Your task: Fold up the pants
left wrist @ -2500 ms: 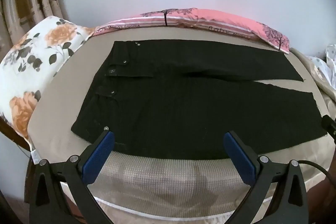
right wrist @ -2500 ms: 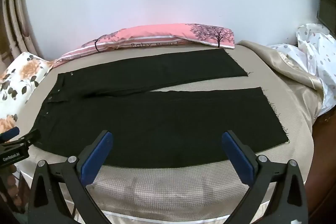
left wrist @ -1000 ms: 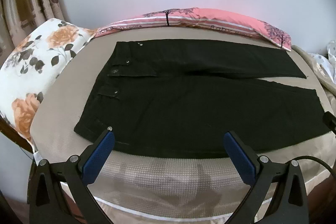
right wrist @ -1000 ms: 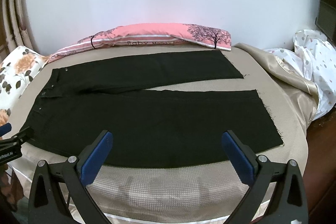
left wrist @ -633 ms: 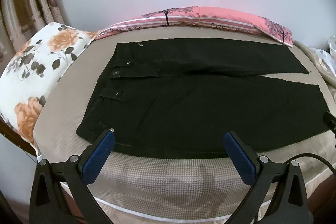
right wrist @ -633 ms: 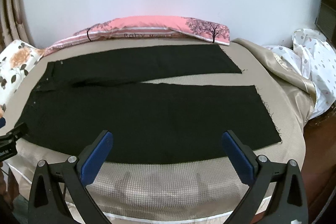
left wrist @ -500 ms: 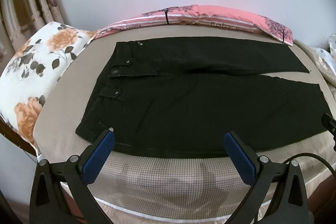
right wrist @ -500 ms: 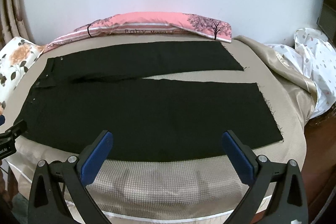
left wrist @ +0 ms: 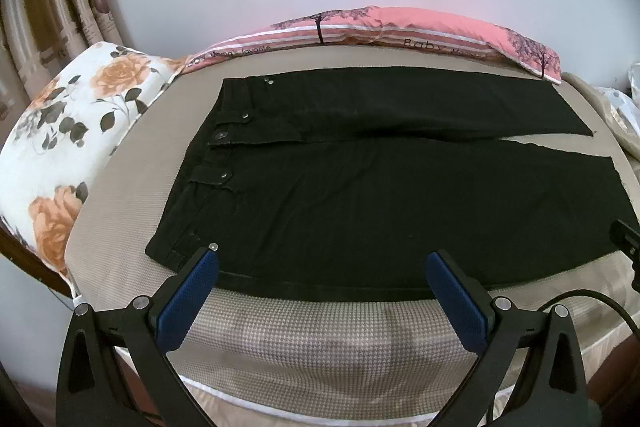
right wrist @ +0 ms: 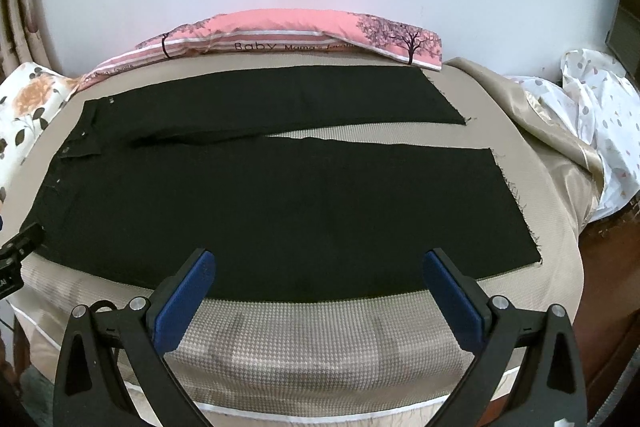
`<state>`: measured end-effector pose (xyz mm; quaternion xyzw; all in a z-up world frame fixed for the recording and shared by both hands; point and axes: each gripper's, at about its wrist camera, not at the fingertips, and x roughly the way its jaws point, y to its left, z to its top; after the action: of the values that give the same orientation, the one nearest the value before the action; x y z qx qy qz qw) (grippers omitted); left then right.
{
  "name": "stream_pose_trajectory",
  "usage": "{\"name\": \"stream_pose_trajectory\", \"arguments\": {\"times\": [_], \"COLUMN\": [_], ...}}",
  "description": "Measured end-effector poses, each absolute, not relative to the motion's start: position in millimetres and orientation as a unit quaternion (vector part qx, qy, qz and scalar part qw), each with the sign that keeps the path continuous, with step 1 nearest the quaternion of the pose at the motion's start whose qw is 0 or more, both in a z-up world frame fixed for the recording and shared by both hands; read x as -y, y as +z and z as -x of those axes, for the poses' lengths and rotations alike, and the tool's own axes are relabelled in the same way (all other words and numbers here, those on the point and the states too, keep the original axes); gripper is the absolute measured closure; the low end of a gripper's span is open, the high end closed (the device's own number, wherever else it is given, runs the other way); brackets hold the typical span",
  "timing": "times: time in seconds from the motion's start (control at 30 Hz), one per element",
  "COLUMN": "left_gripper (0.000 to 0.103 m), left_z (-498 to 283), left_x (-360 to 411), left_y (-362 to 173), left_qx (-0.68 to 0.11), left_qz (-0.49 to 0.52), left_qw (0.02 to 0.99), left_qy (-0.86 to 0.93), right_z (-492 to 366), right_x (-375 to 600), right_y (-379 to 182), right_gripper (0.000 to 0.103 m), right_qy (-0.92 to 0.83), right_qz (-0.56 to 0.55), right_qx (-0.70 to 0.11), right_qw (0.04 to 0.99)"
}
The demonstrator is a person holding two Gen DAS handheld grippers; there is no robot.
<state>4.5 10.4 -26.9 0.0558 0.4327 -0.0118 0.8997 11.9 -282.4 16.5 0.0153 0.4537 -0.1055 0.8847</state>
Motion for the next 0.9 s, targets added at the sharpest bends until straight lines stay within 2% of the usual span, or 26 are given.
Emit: {"name": "stream_pose_trajectory", "arguments": {"times": [0.9], "left_gripper": [0.0], "left_z": [-12.7], "left_x": [-13.0], "left_y": [-38.3], "left_qx": [-0.446], "left_qz": [-0.046], "left_qw": [0.894], "left_qy": [-0.023], "right_z": [-22.5], "right_x": [293.1], "right_y": [6.2], "right_gripper": [0.0], "right_qy": [-0.102], "right_qz": [-0.05], "right_qx": [-0.47], "right_qw": [0.875]}}
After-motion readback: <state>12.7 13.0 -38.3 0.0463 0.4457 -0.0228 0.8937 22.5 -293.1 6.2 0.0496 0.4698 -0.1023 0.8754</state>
